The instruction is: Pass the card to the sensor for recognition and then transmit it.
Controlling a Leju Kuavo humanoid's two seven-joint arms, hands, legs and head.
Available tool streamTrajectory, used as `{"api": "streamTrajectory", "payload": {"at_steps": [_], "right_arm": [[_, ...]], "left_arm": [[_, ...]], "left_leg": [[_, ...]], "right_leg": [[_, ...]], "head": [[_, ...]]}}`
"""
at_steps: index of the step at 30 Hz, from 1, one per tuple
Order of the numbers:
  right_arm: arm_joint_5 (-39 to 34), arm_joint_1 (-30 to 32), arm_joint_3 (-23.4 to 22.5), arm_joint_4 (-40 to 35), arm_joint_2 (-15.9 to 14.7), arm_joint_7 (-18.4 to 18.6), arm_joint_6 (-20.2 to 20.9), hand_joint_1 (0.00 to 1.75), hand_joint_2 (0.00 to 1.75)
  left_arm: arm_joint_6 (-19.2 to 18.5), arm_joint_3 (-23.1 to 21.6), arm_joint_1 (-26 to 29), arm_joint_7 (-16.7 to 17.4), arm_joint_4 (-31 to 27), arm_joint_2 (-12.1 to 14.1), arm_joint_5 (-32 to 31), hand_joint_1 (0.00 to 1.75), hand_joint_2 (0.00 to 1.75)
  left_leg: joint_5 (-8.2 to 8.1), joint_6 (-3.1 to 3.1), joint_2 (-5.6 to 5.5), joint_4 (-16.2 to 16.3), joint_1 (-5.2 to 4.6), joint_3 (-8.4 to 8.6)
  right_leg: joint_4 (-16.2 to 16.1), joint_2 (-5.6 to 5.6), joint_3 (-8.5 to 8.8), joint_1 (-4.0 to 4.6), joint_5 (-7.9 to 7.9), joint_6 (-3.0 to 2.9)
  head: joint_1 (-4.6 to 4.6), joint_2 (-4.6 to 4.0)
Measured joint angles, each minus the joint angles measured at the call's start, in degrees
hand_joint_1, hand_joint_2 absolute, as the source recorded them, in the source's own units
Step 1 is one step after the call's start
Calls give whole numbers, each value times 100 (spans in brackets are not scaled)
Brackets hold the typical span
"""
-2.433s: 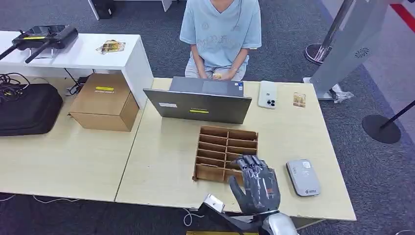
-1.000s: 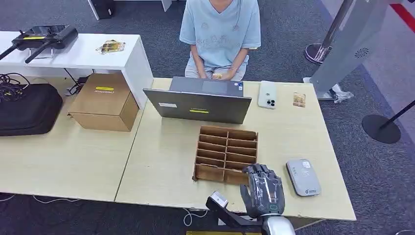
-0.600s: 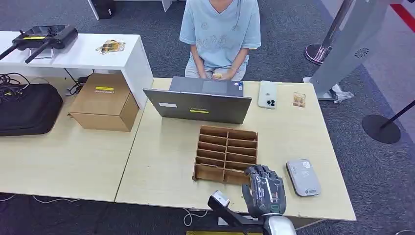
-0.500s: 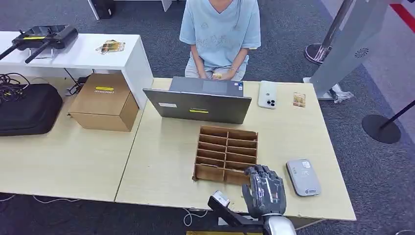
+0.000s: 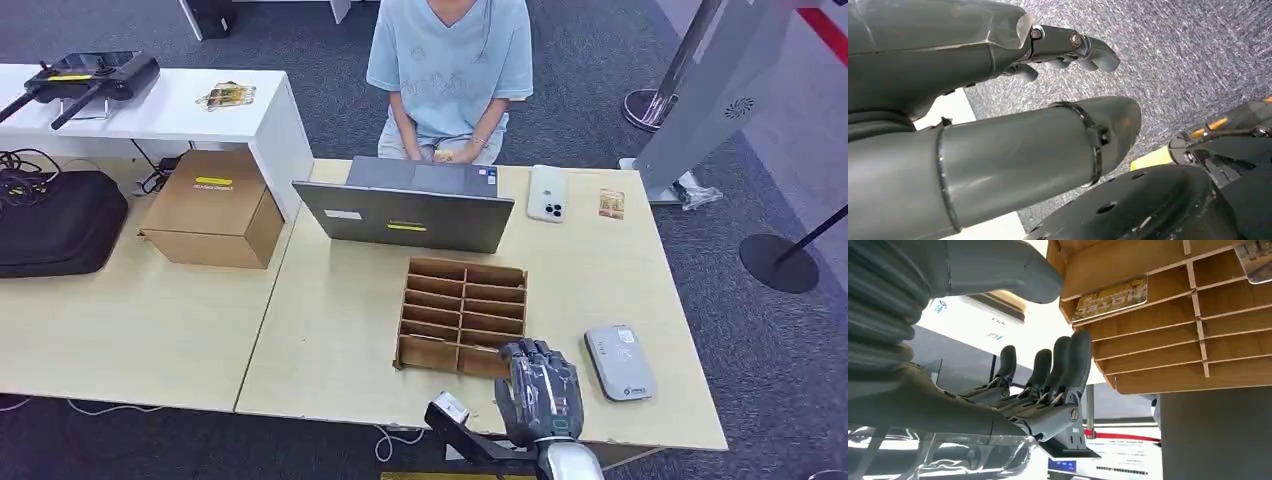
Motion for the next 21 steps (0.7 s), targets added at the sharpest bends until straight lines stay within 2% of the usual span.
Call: {"api": "streamTrajectory", "payload": {"at_steps": [4, 8, 9, 11, 13, 15, 17, 18, 20, 21], "right_arm": [[-7, -33, 0, 13, 0, -57, 2, 99, 175], [-2, -76, 0, 42, 0, -122, 2, 99, 175], [0, -94, 0, 55, 0, -142, 2, 108, 175], [2, -141, 0, 81, 0, -190, 4, 108, 175], [22, -206, 7, 116, 0, -243, 24, 115, 175], [39, -274, 13, 149, 4, -267, 44, 112, 175], [79, -342, 24, 195, 9, -289, 46, 115, 175], [81, -366, 33, 212, 11, -295, 46, 106, 175], [83, -407, 59, 251, 20, -299, 48, 106, 175], [85, -429, 66, 271, 26, -310, 57, 113, 175]], "left_arm": [[-9, -13, 0, -2, 0, 0, -2, 0, 0], [-9, -13, 0, -4, 0, 0, -2, 0, 0], [-9, -15, 0, -4, 0, 0, -2, 0, 0], [-11, -15, -1, -9, 0, 0, -2, 0, 0], [-13, -15, -2, -9, 0, -2, -2, 0, 0], [-13, -17, -2, -9, 0, -6, -17, 0, 0], [-15, -17, -6, -9, 0, -9, -28, 0, 0], [-17, -20, -9, -9, 0, -9, -35, 0, 0], [-33, -20, -13, -9, 0, -11, -42, 0, 0], [-33, -20, -16, -9, 0, -11, -42, 0, 0]], "left_leg": [[0, 0, 0, 0, 0, 0], [0, 0, 0, 0, 0, 0], [0, 0, 0, 0, 0, 0], [0, 0, 0, 0, 0, 0], [0, 0, 0, 0, 0, 0], [1, -1, 0, 0, 0, 0], [2, -2, 0, 0, 0, 1], [2, -2, -1, 0, 0, 0], [2, -2, 0, 0, 0, 0], [2, -2, 0, 0, 0, 0]], "right_leg": [[0, 0, 0, 0, 0, 0], [0, 0, 0, 0, 0, 0], [1, 0, 0, 0, 0, 0], [1, 0, 0, 0, 0, 0], [1, 0, 0, 0, 0, 0], [1, 0, 0, 0, 0, 0], [1, 0, 0, 0, 0, 0], [1, 0, 0, 0, 0, 0], [1, 0, 0, 0, 0, 0], [1, 0, 0, 0, 0, 0]], "head": [[0, 0], [0, 0], [0, 0], [0, 0], [0, 0], [0, 0], [-2, 0], [0, 0], [0, 0], [0, 0]]}}
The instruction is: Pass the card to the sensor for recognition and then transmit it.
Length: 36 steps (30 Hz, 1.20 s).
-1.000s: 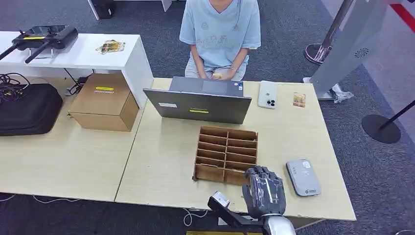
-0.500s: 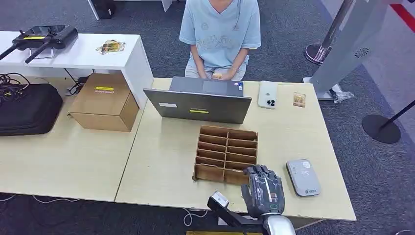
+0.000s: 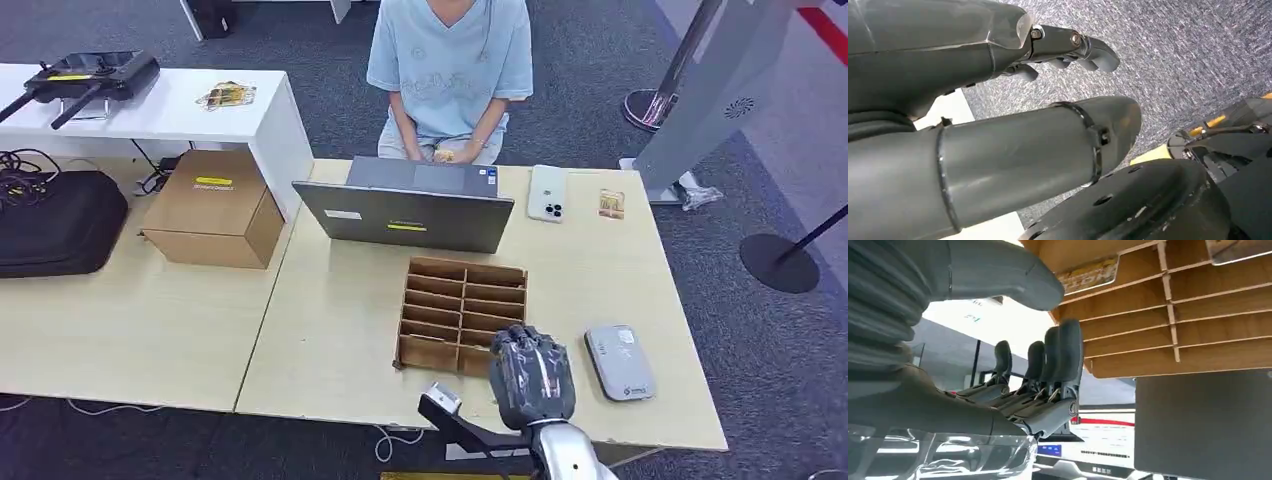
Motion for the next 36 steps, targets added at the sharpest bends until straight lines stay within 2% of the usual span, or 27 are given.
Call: {"api": "streamTrajectory", "payload": {"at_steps": [9, 10, 14, 17, 19, 27, 36], "right_arm": [[-33, -168, 90, 269, 18, -181, -22, 113, 175], [-31, -180, 92, 295, 28, -199, -20, 122, 175], [-22, -243, 164, 400, 61, -240, 4, 113, 175], [-22, -289, 207, 481, 76, -251, 4, 89, 175], [-22, -326, 234, 540, 76, -278, 4, 84, 175], [-48, -511, 354, 820, 85, -324, -22, 98, 175], [-101, -613, 420, 1023, 92, -330, -79, 101, 175]], "left_arm": [[-35, 0, -31, 20, 0, -42, 74, 0, 0], [-39, 0, -40, 24, 0, -42, 90, 0, 0], [-50, 0, -60, 31, 0, -33, 101, 0, 0], [-50, 0, -69, 33, 0, -35, 101, 0, 0], [-50, 0, -81, 42, 0, -33, 98, 0, 0], [-24, 0, -97, 52, -2, -46, 92, 0, 0], [-33, 0, -110, 53, -2, -50, 94, 0, 0]], "left_leg": [[0, 0, 0, 0, 0, 0], [0, 0, 0, 0, 0, 0], [0, 0, 0, 0, 0, 0], [0, 0, -1, 0, 0, 0], [0, 0, 0, 0, 0, 0], [0, 0, 0, 0, 0, 0], [0, 0, -1, 0, 0, 0]], "right_leg": [[0, 0, 0, 0, 0, 0], [0, 0, 0, 0, 0, 0], [0, 0, 0, 0, 0, 0], [1, -1, 0, 0, 0, 0], [1, 0, 0, 0, 0, 0], [0, 0, 0, 0, 0, 0], [1, -1, 0, 0, 0, 0]], "head": [[0, 0], [0, 0], [-2, 0], [0, 0], [0, 0], [-2, 0], [0, 0]]}}
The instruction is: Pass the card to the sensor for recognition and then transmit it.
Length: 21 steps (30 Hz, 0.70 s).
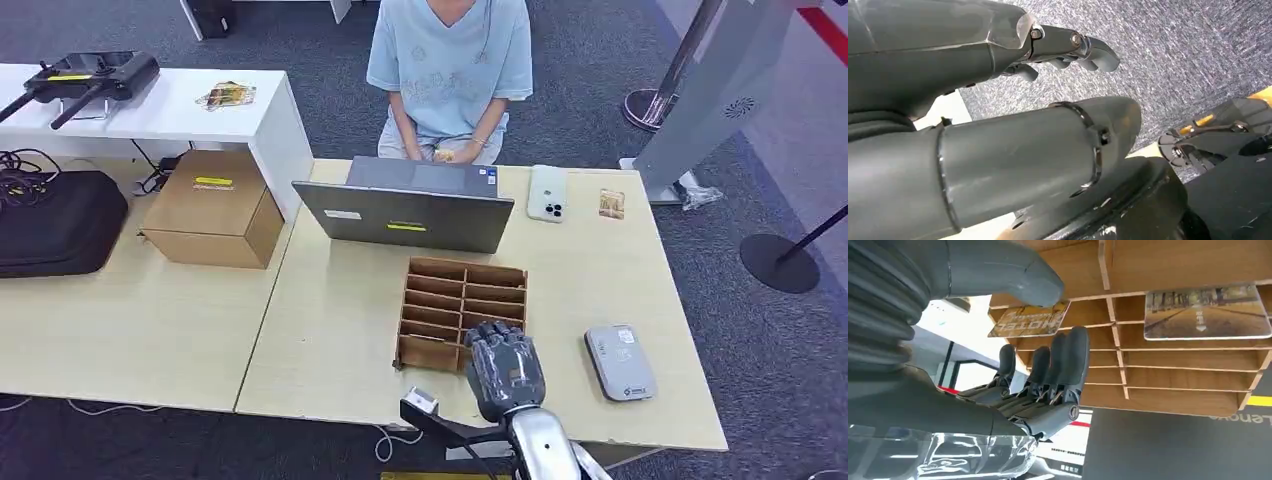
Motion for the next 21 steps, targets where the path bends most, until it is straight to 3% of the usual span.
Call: {"api": "streamTrajectory", "payload": {"at_steps": [7, 12, 15, 19, 21], "right_arm": [[-127, -44, 0, 155, 0, 120, -66, 91, 175], [-138, -65, 0, 262, 0, 166, -83, 94, 175], [-149, -65, -4, 321, 0, 188, -101, 101, 175], [-208, -65, -15, 376, 0, 208, -107, 129, 175], [-205, -79, -28, 393, 0, 208, -107, 129, 175]], "left_arm": [[-33, 0, -1, 61, 0, 0, 2, 0, 0], [-52, 0, 4, 81, 0, -7, 9, 0, 0], [-50, 0, 9, 79, 2, -15, 50, 0, 0], [6, 0, 26, 74, 2, -31, 157, 0, 0], [15, 0, 33, 74, 0, -31, 173, 0, 0]], "left_leg": [[0, 0, 0, 0, 0, 0], [0, 0, 0, 0, 0, 0], [0, 0, 0, 0, 0, 0], [0, 0, 0, 0, 0, -1], [0, 0, 0, 0, 0, -1]], "right_leg": [[0, 0, 0, 0, 0, 0], [0, 0, 0, 0, 0, 0], [0, 0, 0, 0, 0, 0], [0, 0, 0, 0, 0, 0], [0, 0, 0, 0, 0, 0]], "head": [[0, 0], [0, 0], [0, 0], [0, 0], [0, 0]]}}
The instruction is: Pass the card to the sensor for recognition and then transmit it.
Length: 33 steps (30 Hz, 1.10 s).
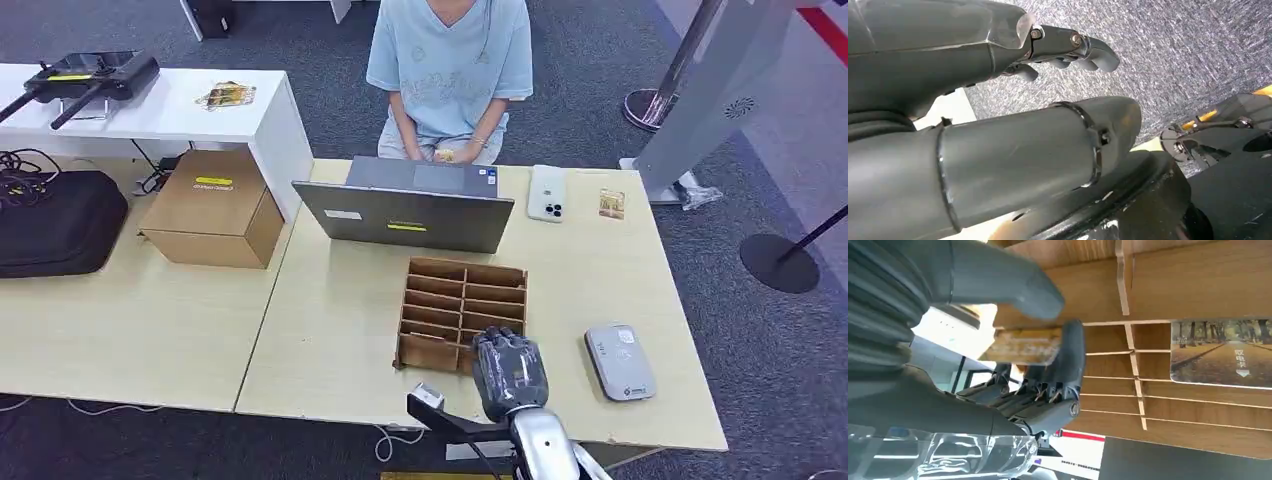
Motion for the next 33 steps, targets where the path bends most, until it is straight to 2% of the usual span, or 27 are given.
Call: {"api": "streamTrajectory", "payload": {"at_steps": [2, 9, 13, 14, 16, 17, 21, 26, 28, 33], "right_arm": [[2, -29, -15, 17, 2, 0, -9, 133, 175], [0, -76, -29, 90, 17, -9, -31, 126, 175], [0, -74, -33, 103, 39, -9, -33, 127, 175], [0, -73, -33, 103, 46, -9, -33, 113, 175], [0, -67, -33, 103, 57, -9, -33, 99, 175], [0, -63, -33, 103, 63, -9, -33, 99, 175], [0, -39, -33, 103, 90, 4, -41, 79, 175], [0, -32, -33, 103, 127, 4, -59, 86, 175], [-2, -29, -37, 79, 138, -7, -120, 94, 175], [-35, -31, -81, -15, 170, -94, -212, 91, 175]], "left_arm": [[6, 0, 8, -2, 0, 0, 9, 0, 0], [41, 0, 52, -7, 0, 0, 7, 0, 0], [50, 0, 55, -9, 0, 0, -2, 0, 0], [50, 0, 56, -9, 0, 0, -2, 0, 0], [50, 0, 60, -9, 0, 0, -2, 0, 0], [50, 0, 61, -9, 0, 0, -2, 0, 0], [50, 0, 66, -11, 2, 0, -2, 0, 0], [52, 0, 71, -55, 2, 0, 0, 0, 0], [52, 0, 77, -94, 2, 0, 9, 0, 0], [50, 0, 104, -111, 2, 0, 15, 0, 0]], "left_leg": [[0, 0, 0, 0, 0, 0], [0, 0, 0, 0, 0, 1], [0, 0, 0, 0, 0, 1], [0, 0, 0, 0, 0, 1], [0, 0, 0, 0, 0, 1], [0, 0, 0, 0, 0, 1], [0, 0, 0, 0, 0, 1], [0, 0, 0, 0, 0, 1], [0, 0, 0, 0, 0, 1], [0, 0, 0, 0, 0, 1]], "right_leg": [[0, 0, 0, 0, 0, 0], [0, 0, 0, 0, 0, 0], [0, 1, 0, 0, 0, 0], [0, 0, 0, 0, 0, 0], [0, 0, 0, 0, 0, 0], [0, 0, 0, 0, 0, 0], [0, 0, 0, 0, 0, 0], [0, 0, 0, 0, 0, 0], [0, 0, 0, 0, 0, 0], [0, 0, 0, 0, 0, 0]], "head": [[0, 0], [0, 0], [0, 0], [0, 0], [0, 0], [0, 0], [0, 0], [-2, 0], [0, 0], [0, 0]]}}
